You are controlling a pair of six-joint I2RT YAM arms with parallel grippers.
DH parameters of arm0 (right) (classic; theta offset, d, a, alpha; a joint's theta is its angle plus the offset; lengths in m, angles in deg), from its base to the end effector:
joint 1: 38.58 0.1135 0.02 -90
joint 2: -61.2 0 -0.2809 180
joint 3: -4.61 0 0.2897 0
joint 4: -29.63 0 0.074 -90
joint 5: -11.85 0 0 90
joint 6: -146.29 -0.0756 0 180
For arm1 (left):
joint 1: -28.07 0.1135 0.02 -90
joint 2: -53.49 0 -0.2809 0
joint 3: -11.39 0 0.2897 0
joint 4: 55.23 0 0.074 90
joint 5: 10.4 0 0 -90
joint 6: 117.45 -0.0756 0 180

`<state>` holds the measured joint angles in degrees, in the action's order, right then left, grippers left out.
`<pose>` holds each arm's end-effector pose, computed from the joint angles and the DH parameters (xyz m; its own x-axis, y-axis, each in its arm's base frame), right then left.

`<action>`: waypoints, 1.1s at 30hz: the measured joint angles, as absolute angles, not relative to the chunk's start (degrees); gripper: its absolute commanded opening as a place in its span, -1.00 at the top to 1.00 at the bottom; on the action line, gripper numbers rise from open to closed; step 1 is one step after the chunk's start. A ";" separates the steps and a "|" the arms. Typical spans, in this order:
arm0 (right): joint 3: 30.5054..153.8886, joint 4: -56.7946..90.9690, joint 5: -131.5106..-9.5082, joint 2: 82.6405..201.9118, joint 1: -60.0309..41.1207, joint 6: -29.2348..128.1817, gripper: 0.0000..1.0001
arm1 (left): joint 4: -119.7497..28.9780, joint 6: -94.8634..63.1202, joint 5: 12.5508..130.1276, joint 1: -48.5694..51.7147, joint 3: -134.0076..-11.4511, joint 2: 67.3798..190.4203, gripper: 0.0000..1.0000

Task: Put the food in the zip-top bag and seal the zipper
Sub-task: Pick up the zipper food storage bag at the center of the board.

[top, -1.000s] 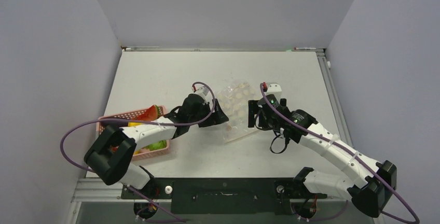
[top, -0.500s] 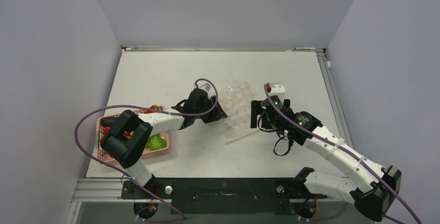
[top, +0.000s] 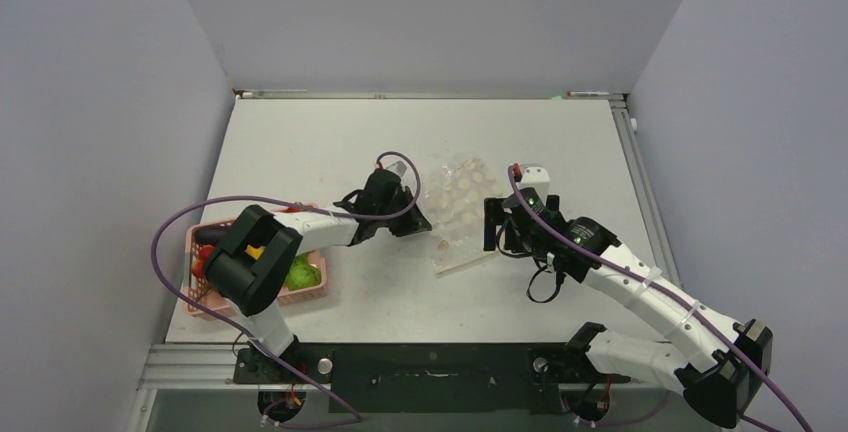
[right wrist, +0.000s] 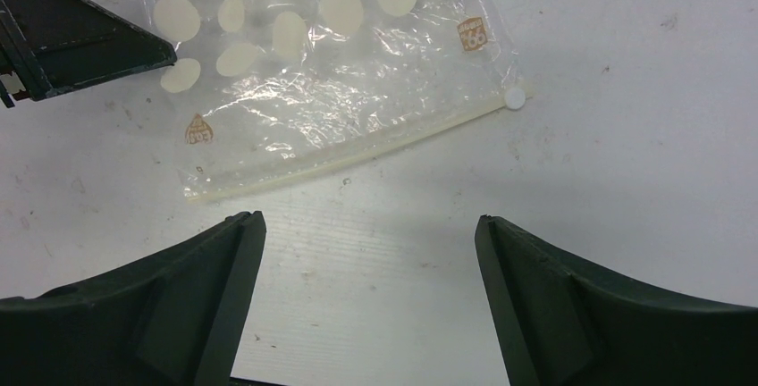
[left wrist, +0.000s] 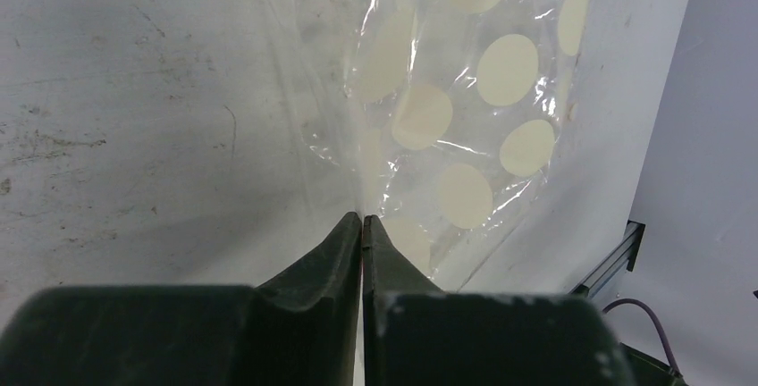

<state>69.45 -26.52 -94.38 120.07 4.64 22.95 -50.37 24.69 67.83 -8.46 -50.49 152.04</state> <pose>0.2016 0.1604 0.2715 -0.7573 0.0125 -0.6530 -0.1327 0.9760 0.1726 0.3162 -0.2534 0.1201 -0.8839 -0.3071 -0.3527 0.0123 0.7386 -0.6740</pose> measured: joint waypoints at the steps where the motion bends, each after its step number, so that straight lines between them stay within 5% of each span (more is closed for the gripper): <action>1: 69.36 -26.52 -94.38 120.07 4.64 22.95 -0.83 | -50.35 24.67 67.68 -8.24 -50.49 152.23 1.00; 33: 58.17 -19.57 -88.30 113.62 4.64 9.83 -0.76 | -49.54 28.67 66.04 -2.98 -46.78 136.12 1.00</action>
